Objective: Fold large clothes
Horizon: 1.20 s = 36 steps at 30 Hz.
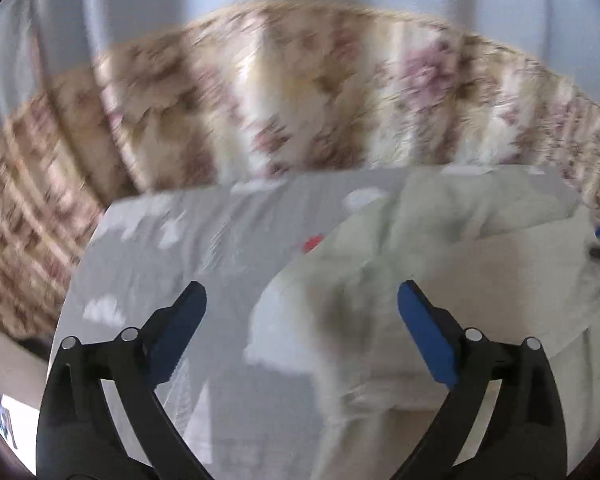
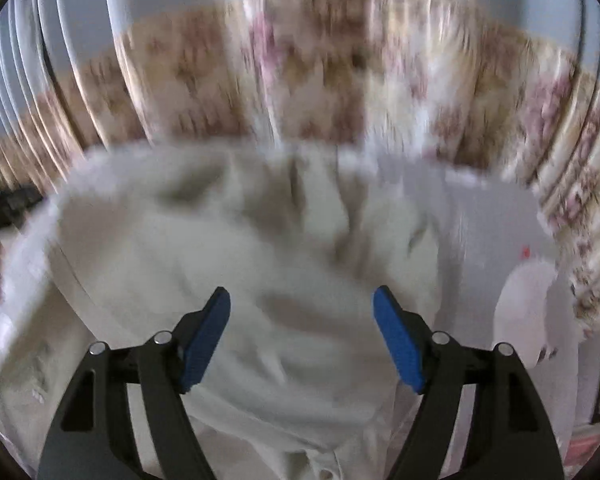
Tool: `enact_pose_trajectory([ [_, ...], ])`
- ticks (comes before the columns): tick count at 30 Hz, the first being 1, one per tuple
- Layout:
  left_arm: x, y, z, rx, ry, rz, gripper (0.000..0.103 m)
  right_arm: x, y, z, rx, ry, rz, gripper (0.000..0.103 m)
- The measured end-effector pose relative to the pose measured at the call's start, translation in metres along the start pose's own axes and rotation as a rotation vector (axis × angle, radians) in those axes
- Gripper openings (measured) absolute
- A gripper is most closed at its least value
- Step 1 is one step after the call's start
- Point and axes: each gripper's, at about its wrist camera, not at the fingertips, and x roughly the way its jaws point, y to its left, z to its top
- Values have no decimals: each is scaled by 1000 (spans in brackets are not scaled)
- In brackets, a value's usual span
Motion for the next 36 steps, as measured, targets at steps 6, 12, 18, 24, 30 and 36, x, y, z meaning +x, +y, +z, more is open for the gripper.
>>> enact_pose_trajectory([
  [6, 31, -53, 36, 49, 33, -82, 93, 39, 0, 51, 38, 66, -3, 92],
  [12, 97, -70, 44, 5, 206, -102, 55, 99, -3, 52, 38, 179, -48, 77],
  [18, 134, -85, 31, 65, 354, -142, 34, 133, -13, 35, 93, 333, 76, 45],
  [24, 133, -103, 33, 116, 358, -187, 4, 129, 17, 51, -14, 303, 132, 9],
  [30, 127, -96, 76, 61, 309, -251, 3, 116, 26, 102, -26, 142, 133, 7],
  [36, 109, -56, 141, -187, 248, -396, 3, 84, 9, 150, 99, -16, 225, 7],
])
